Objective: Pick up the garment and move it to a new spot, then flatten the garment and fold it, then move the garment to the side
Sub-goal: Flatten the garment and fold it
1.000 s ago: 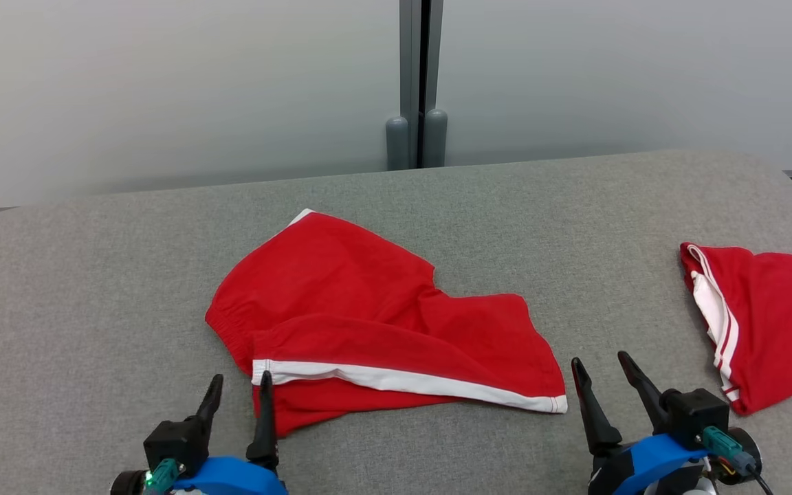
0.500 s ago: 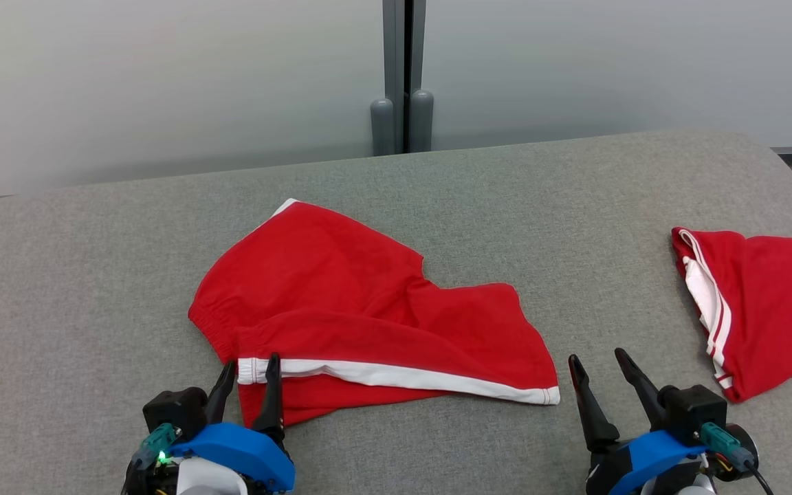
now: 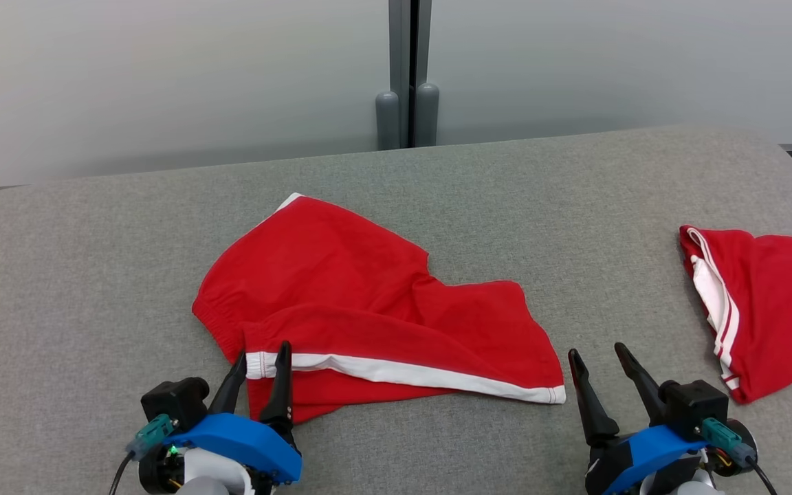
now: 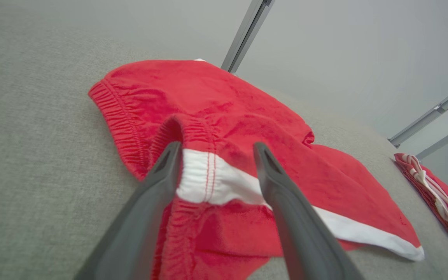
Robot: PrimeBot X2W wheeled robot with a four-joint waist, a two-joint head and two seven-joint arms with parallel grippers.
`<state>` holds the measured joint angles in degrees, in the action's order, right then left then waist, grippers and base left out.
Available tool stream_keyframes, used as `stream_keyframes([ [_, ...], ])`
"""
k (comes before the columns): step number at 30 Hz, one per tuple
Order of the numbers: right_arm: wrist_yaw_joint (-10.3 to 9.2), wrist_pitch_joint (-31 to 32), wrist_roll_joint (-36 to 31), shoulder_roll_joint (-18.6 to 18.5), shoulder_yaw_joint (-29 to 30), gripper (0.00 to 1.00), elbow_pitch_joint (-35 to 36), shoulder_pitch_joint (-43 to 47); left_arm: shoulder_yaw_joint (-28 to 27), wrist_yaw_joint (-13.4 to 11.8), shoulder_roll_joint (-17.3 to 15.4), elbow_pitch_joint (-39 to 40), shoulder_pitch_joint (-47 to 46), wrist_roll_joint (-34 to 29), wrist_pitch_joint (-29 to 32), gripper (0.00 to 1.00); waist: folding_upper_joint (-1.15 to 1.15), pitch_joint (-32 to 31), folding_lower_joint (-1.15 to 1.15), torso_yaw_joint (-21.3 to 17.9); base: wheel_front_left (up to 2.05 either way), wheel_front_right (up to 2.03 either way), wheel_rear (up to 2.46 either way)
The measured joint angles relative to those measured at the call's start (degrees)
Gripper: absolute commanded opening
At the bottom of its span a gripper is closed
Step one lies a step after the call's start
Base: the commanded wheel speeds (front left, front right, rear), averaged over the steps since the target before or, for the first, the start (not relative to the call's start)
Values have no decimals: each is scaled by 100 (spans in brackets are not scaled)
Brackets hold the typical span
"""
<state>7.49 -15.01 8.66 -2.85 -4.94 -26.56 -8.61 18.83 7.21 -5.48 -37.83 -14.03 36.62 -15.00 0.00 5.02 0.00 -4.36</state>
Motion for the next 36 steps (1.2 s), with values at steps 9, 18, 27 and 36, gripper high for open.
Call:
stream_keyframes([
  [9,0,0,16,0,-23,100,0,0,405,1,-176,177,201,409,0,88,0,-4,0,77,0,0,0],
  [18,0,0,52,0,-58,100,-3,-13,547,1,-292,348,194,689,0,10,0,20,0,81,0,0,0],
  [27,0,0,38,-1,25,100,-300,-25,464,18,-336,594,198,659,0,0,0,53,0,72,0,0,0],
  [36,0,0,-19,-2,-172,100,-776,8,460,19,-290,619,241,563,0,0,0,113,0,86,0,0,0],
])
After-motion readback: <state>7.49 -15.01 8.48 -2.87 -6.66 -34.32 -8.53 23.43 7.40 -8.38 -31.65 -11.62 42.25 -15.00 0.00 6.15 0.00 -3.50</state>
